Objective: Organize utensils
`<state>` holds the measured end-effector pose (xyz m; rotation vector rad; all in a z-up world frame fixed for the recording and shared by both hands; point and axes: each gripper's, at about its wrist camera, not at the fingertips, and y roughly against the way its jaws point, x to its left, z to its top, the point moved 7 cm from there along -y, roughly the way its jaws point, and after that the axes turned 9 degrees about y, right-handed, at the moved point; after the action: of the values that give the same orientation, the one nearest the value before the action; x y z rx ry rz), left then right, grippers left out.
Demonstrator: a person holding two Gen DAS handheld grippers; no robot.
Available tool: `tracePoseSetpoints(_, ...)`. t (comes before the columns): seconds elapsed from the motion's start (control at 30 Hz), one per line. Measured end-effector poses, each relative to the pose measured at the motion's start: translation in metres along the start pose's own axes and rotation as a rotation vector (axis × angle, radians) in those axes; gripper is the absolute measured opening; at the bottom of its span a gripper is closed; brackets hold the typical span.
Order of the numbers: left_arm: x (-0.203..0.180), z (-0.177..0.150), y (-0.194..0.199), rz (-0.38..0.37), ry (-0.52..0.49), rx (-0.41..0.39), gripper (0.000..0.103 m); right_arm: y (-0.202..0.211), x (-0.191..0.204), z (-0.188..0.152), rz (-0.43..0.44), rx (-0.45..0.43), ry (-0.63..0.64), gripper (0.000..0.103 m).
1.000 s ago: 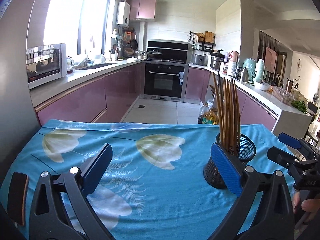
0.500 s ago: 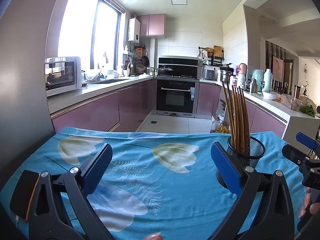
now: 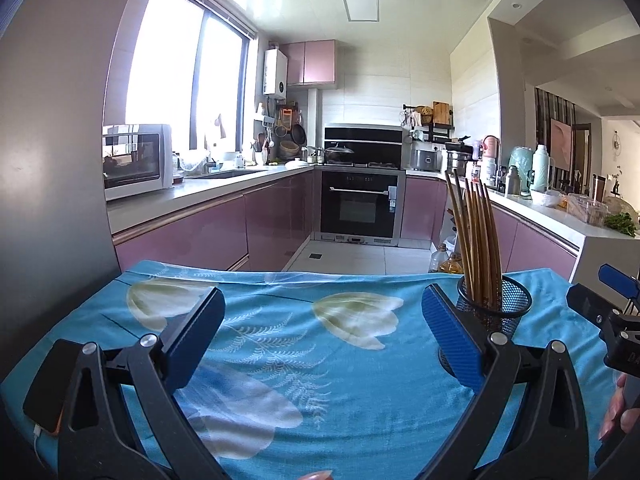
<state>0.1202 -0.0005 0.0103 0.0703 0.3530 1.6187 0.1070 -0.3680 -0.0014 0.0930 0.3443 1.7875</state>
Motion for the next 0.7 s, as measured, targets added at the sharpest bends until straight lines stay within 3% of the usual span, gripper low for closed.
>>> tracePoseSetpoints(0.7, -0.0025, -0.0005, 0.0039, -0.002, -0.002, -0.013, 0.097, 0.0062, -0.0041, 0.0049, -0.020, -0.034, -0.022, 0.096)
